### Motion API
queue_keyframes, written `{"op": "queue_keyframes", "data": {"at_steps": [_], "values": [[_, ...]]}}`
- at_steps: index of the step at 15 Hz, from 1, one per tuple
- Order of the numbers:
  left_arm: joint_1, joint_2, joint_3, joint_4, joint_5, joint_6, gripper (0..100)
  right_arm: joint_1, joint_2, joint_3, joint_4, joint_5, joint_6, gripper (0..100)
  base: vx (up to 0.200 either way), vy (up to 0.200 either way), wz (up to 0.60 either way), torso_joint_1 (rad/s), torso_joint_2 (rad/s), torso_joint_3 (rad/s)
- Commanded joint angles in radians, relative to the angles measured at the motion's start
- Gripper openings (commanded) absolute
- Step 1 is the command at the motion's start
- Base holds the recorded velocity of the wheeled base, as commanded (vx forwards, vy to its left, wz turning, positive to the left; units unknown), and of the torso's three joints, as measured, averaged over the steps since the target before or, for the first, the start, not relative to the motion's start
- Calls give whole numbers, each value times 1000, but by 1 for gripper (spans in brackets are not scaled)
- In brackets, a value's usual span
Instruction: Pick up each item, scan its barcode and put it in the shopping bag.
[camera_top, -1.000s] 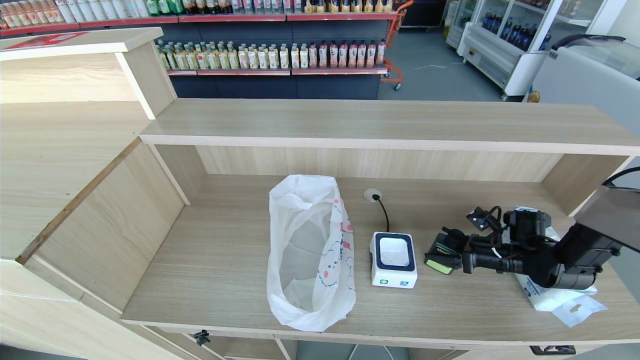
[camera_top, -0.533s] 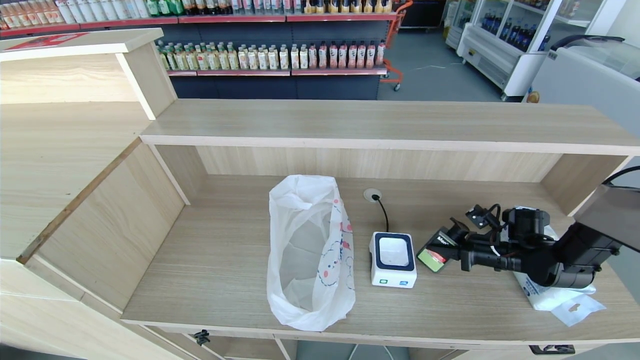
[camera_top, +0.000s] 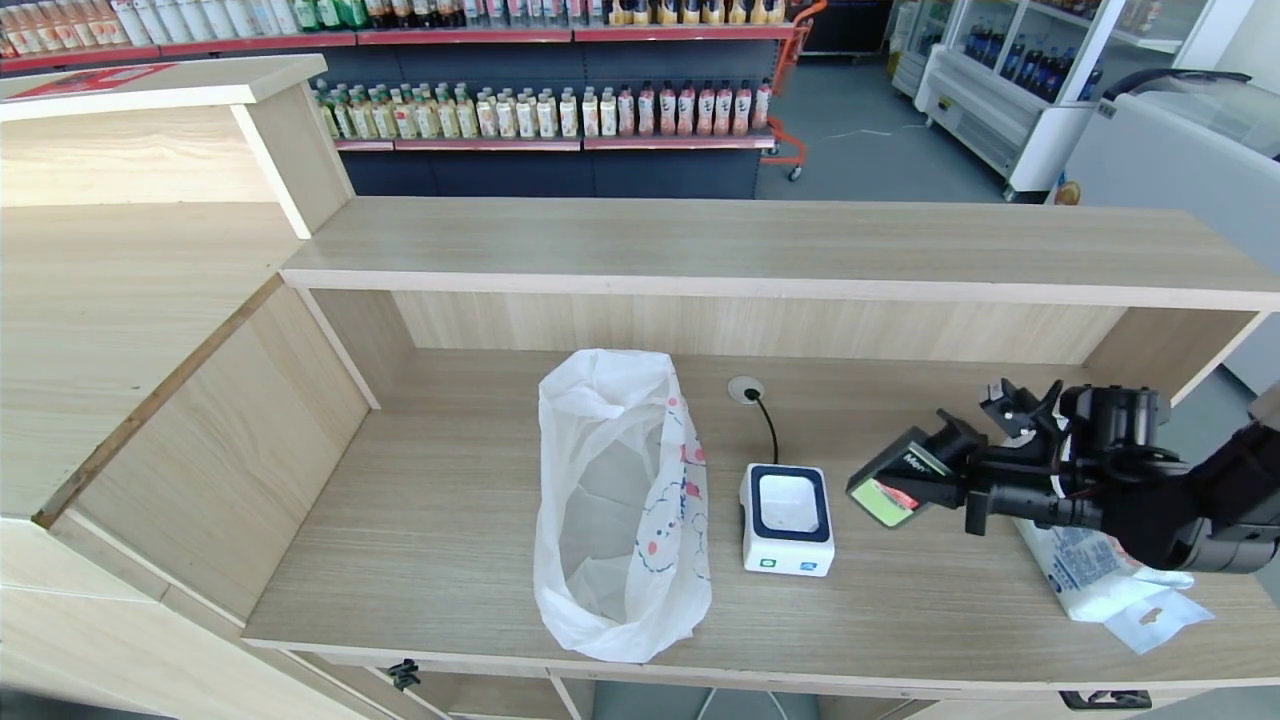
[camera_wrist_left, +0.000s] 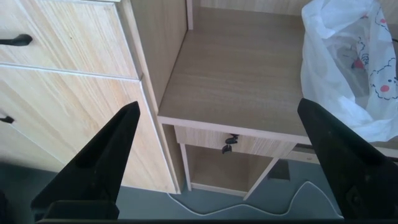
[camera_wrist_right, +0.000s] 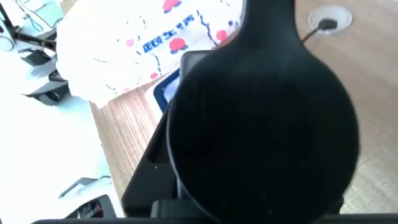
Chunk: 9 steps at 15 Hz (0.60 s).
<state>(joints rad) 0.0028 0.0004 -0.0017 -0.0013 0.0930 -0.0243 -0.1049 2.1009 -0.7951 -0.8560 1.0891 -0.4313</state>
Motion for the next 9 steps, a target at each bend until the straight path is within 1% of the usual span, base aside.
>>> {"op": "queue_keyframes", "data": {"at_steps": [1,2,4,7,8,9], "values": [[0,0,0,0,-1,0,100,10,-266,19,-6,74,-89,0,0,0,0,0,0,0],[0,0,0,0,1,0,100,34,-317,-38,-3,75,-178,0,0,0,0,0,0,0],[0,0,0,0,-1,0,100,65,-395,-142,0,71,-300,0,0,0,0,0,0,0],[0,0,0,0,1,0,100,96,-483,-145,3,43,-512,0,0,0,0,0,0,0],[0,0,0,0,1,0,100,113,-544,-124,34,6,-664,0,0,0,0,0,0,0],[0,0,2,0,1,0,100,128,-576,-107,69,35,-708,0,0,0,0,0,0,0]]}}
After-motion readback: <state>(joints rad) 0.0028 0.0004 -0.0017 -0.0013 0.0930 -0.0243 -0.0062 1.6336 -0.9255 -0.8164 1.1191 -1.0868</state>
